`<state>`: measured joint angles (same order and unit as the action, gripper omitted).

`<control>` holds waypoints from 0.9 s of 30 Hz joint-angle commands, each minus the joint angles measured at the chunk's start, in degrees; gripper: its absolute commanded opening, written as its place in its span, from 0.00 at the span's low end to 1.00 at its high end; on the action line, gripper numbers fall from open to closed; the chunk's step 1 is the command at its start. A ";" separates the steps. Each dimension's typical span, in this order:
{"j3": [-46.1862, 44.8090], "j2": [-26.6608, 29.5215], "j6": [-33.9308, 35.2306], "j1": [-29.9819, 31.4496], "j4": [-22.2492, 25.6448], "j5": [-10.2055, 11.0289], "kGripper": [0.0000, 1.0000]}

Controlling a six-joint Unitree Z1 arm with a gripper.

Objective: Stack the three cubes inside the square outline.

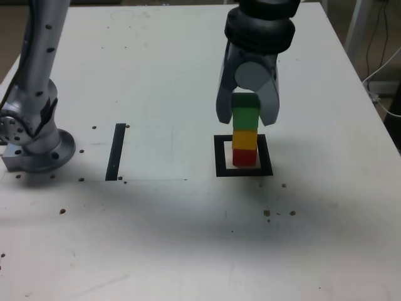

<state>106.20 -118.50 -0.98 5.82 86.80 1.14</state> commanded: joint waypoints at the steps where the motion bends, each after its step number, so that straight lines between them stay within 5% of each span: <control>1: 0.18 -0.46 -0.22 -0.21 -0.12 -0.09 0.21; 13: -0.08 -1.49 -0.64 -0.78 -0.22 -0.09 0.42; 23: -0.92 -1.56 -1.99 -0.87 -0.66 0.03 0.97; 27: -1.46 -1.21 -2.09 -0.89 -0.88 0.50 1.00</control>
<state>104.98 -119.80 -2.98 5.05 86.04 1.40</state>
